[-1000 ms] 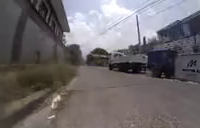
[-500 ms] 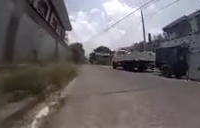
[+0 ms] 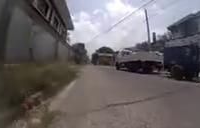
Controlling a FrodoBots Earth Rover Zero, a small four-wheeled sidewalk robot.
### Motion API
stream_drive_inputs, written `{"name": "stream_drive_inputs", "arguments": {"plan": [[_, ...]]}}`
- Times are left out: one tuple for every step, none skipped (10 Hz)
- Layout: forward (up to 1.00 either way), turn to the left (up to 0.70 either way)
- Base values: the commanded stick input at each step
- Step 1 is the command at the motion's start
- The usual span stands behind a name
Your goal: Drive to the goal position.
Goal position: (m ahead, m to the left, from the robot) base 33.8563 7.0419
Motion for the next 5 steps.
{"name": "stream_drive_inputs", "arguments": {"plan": [[1.0, 0.0], [1.0, 0.0], [1.0, 0.0], [1.0, 0.0], [1.0, 0.0]]}}
